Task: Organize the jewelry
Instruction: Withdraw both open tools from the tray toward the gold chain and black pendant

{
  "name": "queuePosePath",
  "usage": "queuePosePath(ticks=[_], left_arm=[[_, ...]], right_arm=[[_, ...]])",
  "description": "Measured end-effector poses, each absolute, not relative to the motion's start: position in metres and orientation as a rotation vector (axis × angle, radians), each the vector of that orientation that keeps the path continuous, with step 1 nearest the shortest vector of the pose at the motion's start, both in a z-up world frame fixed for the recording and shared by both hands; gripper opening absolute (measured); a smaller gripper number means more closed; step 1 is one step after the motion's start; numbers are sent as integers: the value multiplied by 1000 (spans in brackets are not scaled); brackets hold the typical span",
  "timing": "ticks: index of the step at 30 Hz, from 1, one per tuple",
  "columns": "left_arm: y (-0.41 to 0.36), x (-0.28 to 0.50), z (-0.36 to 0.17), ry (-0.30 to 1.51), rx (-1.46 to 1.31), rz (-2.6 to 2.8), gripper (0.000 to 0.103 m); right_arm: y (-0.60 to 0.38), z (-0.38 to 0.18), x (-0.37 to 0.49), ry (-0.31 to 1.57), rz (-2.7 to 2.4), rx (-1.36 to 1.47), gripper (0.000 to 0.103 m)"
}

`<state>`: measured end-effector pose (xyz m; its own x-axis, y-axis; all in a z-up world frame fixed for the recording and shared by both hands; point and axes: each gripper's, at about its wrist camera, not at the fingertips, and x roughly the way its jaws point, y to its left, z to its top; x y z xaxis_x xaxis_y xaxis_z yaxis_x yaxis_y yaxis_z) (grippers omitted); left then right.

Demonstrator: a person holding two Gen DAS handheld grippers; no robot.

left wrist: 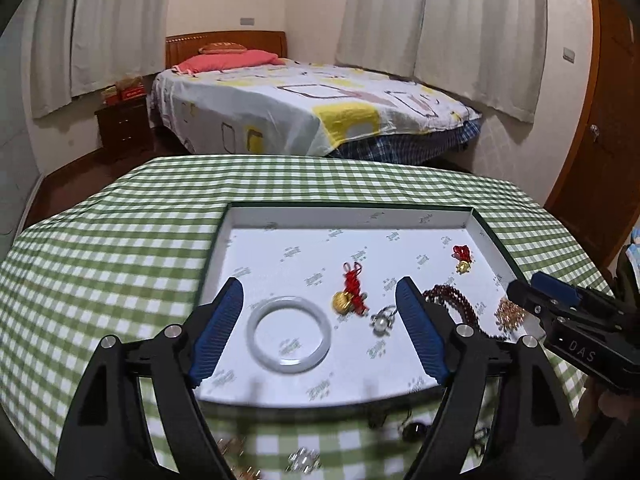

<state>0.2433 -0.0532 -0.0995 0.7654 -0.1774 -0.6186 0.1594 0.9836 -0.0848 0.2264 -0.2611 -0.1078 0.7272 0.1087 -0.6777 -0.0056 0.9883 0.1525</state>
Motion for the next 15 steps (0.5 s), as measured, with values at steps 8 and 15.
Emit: queuePosePath(ticks=[8, 15], left_arm=[[-22, 198, -95, 650, -44, -131, 77], [-7, 159, -102, 653, -16, -83, 77]], right_arm=[[-245, -110, 191, 773, 101, 122, 46], [-229, -124, 166, 803, 156, 108, 46]])
